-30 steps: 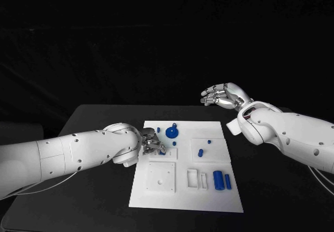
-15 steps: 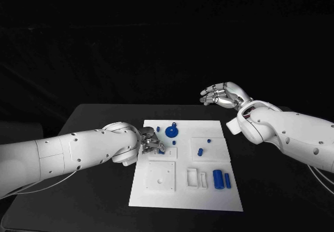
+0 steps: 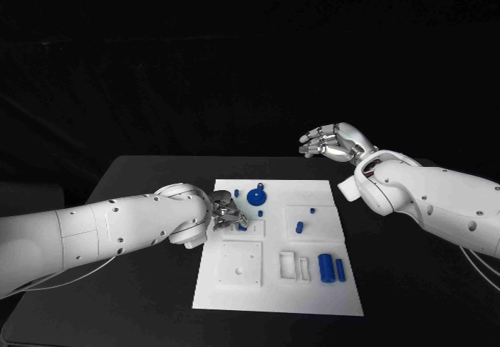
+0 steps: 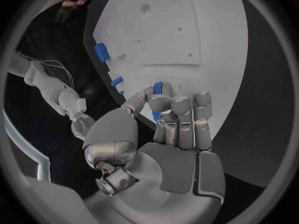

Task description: Assemble the parts on the task board

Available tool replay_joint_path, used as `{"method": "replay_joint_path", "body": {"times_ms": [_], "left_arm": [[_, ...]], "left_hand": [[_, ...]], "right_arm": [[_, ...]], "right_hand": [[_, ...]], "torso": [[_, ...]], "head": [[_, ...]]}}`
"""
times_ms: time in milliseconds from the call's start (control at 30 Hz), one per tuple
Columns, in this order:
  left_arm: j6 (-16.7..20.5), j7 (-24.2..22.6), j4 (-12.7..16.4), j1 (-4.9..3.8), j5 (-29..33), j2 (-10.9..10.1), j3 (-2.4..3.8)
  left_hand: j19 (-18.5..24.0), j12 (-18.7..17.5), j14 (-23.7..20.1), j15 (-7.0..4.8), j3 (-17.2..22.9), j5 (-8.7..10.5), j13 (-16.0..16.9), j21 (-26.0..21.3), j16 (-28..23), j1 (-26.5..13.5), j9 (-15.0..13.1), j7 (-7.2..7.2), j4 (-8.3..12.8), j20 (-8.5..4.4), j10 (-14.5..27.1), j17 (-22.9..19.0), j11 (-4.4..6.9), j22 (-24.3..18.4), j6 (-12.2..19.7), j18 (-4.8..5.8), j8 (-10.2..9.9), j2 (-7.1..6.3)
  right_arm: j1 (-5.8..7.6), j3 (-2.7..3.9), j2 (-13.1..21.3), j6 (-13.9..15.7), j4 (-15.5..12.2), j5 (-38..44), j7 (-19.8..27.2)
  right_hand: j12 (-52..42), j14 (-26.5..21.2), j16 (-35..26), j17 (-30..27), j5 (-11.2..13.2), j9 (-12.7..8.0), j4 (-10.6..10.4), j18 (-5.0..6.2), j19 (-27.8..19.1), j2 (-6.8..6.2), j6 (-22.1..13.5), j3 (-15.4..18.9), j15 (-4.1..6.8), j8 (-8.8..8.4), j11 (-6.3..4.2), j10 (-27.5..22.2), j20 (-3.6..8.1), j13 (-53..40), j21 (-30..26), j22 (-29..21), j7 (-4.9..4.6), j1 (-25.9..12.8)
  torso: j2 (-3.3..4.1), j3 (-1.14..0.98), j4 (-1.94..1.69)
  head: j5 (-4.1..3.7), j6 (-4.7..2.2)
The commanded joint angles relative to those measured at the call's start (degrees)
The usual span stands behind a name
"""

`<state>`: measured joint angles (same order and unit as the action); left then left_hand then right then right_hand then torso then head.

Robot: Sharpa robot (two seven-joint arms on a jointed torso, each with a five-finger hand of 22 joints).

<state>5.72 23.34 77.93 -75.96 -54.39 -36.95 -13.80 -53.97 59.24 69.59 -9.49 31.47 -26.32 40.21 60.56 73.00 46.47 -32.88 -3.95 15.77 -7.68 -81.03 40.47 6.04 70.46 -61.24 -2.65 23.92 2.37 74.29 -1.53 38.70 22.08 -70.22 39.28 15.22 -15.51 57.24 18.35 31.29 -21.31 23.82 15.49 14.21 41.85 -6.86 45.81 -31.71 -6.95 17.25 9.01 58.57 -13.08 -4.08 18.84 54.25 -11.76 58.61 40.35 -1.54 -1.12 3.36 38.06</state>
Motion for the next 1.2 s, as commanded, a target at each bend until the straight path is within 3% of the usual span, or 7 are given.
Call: {"method": "replay_joint_path", "body": {"times_ms": [33, 433, 567, 800, 900, 1200], "left_arm": [[-1.3, -0.3, 0.1, 0.04, -0.2, 0.2, 0.03], [-1.7, 0.1, -0.1, 0.04, -0.2, 0.4, 0.03], [-2.0, 0.2, -0.1, 0.04, -0.2, 0.4, 0.03], [-2.7, 0.2, -0.2, 0.05, -0.2, 0.7, 0.03], [-2.8, 0.2, -0.3, 0.06, -0.2, 0.8, 0.04], [-2.9, 0.2, -0.4, 0.1, -0.3, 1.0, 0.04]], "left_hand": [[-0.5, 0.2, 0.9, -1.47, 0.2, 0.27, 0.1, 0.2, 0.3, 0.0, -10.1, 5.19, -0.2, -7.31, 1.5, -0.1, 1.52, 0.1, -9.0, -0.32, -0.1, 0.72], [-0.4, 0.2, 0.9, -1.4, 0.4, -0.04, 0.1, 0.1, 0.3, 0.1, -10.3, 5.18, 0.0, -7.29, 1.4, -0.2, 1.5, 0.1, -9.1, -0.28, -0.2, 0.7], [-0.3, 0.7, 1.0, -1.01, -0.1, 4.01, 0.4, 0.1, 0.8, -0.9, -10.3, 5.36, -1.0, -7.26, 1.0, -0.1, 1.59, 0.3, -9.7, -0.23, -0.1, 0.48], [0.0, 1.3, 1.0, -0.42, 0.0, 7.25, 0.7, -0.1, 1.1, -1.5, -10.0, 5.49, -1.9, -7.2, 0.9, -0.2, 1.73, 0.4, -10.2, -0.22, 0.3, 0.31], [0.1, 1.6, 1.0, -0.27, 0.0, 8.07, 0.8, -0.2, 1.2, -1.6, -9.9, 5.52, -2.2, -7.15, 0.9, -0.2, 1.74, 0.5, -10.5, -0.22, 0.5, 0.51], [0.2, 1.8, 1.0, -0.15, 0.2, 7.72, 0.9, -0.2, 1.3, -1.5, -9.8, 5.53, -2.2, -7.13, 0.8, -0.2, 1.73, 0.6, -10.6, -0.25, 0.7, 0.77]], "right_arm": [[0.03, 0.03, -0.1, -0.8, -0.1, 0.0, 0.2], [0.03, 0.03, -0.1, -0.9, 0.0, 0.0, 0.2], [0.03, 0.03, -0.2, -0.9, 0.1, 0.0, 0.2], [0.03, 0.03, -0.1, -1.0, -0.2, 0.0, 0.2], [0.03, 0.03, -0.2, -1.0, -0.1, 0.0, 0.2], [0.03, 0.03, -0.2, -1.1, -0.1, 0.0, 0.1]], "right_hand": [[0.2, 0.0, -0.2, -0.1, -0.3, -0.1, 0.0, 0.79, -0.2, 0.3, -0.1, 0.4, -0.15, 0.27, -0.08, 0.3, -0.29, 0.1, -0.2, -0.1, -0.09, -0.4], [0.3, 0.0, -0.2, -0.1, -0.3, -0.1, 0.0, 0.79, -0.2, 0.32, -0.1, 0.4, -0.16, 0.27, -0.08, 0.4, -0.29, 0.1, -0.2, -0.1, -0.09, -0.4], [0.3, 0.0, -0.2, -0.1, -0.3, -0.1, 0.0, 0.78, -0.2, 0.32, -0.1, 0.4, -0.16, 0.27, -0.07, 0.4, -0.29, 0.1, -0.2, -0.1, -0.1, -0.4], [0.4, 0.0, -0.2, -0.1, -0.4, -0.1, 0.0, 0.79, -0.2, 0.35, -0.1, 0.5, -0.18, 0.27, -0.07, 0.4, -0.3, 0.1, -0.2, -0.1, -0.1, -0.4], [0.5, 0.0, -0.3, -0.2, -0.5, -0.1, 0.0, 0.79, -0.2, 0.35, -0.1, 0.5, -0.19, 0.26, -0.05, 0.4, -0.31, 0.1, -0.3, -0.1, -0.11, -0.4], [0.6, 0.0, -0.3, -0.2, -0.5, -0.1, 0.0, 0.79, -0.2, 0.37, -0.1, 0.6, -0.21, 0.26, -0.04, 0.4, -0.32, 0.1, -0.3, -0.1, -0.11, -0.5]], "torso": [[0.0, 0.01, -0.03], [0.0, 0.02, -0.08], [0.02, 0.04, -0.04], [0.0, 0.04, -0.06], [0.0, 0.08, -0.06], [0.0, 0.03, -0.04]], "head": [[-0.01, 0.09], [0.03, 0.21], [0.09, 0.3], [0.07, 0.4], [-0.02, 0.17], [0.04, 0.26]]}}
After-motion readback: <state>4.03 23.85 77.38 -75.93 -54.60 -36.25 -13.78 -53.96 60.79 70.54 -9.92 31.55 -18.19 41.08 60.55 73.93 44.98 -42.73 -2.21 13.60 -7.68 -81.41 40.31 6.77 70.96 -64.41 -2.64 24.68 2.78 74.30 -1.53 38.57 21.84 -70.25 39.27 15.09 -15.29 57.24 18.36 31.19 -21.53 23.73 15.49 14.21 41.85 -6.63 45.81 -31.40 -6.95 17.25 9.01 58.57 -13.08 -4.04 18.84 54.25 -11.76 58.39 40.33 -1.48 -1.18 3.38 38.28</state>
